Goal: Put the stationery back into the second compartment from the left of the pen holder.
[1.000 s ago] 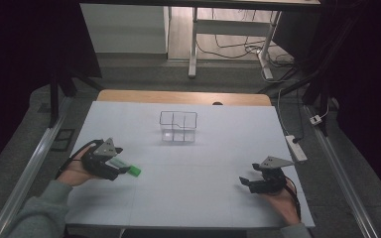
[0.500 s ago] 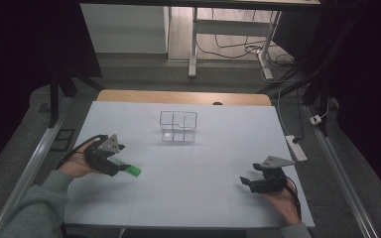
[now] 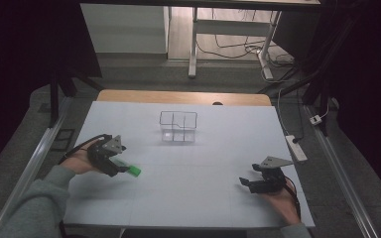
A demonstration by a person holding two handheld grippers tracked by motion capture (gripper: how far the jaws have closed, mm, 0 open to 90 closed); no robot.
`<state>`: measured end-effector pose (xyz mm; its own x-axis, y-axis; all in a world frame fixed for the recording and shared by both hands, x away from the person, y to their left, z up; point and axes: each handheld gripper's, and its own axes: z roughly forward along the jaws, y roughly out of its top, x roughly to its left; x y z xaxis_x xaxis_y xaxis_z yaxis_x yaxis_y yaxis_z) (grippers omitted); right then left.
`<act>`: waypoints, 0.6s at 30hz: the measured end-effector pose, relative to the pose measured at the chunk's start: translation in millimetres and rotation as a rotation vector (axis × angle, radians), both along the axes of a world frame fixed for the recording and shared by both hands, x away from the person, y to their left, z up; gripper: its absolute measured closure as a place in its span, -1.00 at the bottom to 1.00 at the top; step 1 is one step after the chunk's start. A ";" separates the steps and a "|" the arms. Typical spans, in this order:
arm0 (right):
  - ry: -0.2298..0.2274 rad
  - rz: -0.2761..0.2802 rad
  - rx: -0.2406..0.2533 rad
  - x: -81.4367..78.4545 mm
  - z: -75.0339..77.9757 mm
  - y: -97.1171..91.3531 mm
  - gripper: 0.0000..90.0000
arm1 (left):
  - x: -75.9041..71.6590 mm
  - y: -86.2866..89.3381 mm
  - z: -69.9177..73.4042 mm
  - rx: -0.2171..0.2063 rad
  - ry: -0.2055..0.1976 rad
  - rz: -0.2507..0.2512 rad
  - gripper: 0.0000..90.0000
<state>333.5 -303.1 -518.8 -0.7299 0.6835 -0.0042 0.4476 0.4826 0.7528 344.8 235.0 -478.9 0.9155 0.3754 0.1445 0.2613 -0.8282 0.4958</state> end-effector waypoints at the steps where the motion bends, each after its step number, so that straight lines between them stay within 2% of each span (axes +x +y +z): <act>1: 0.002 0.001 -0.001 0.0 -0.2 0.1 -0.51 | 0.2 -0.7 0.3 0.001 0.001 -0.006 -0.47; 8: 0.007 -0.002 -0.003 0.2 -0.7 -0.7 -0.51 | 3.7 -7.0 -0.6 0.022 0.003 -0.044 -0.51; 11: 0.010 -0.002 -0.004 0.4 -1.3 -0.9 -0.51 | 6.1 -9.2 -2.0 0.042 0.005 -0.082 -0.51; 13: 0.012 -0.002 -0.004 0.8 -1.9 -0.7 -0.51 | 6.4 -9.8 -2.4 0.042 0.004 -0.089 -0.50; 14: 0.014 -0.001 -0.005 1.0 -2.3 -0.5 -0.52 | 7.1 -11.8 -3.6 0.059 -0.009 -0.102 -0.50; 16: 0.015 0.001 -0.014 1.3 -2.9 0.0 -0.52 | 7.4 -12.8 -4.4 0.068 -0.011 -0.108 -0.50; 18: 0.016 0.003 -0.013 1.3 -3.2 0.3 -0.52 | 8.8 -15.4 -5.5 0.083 -0.010 -0.134 -0.50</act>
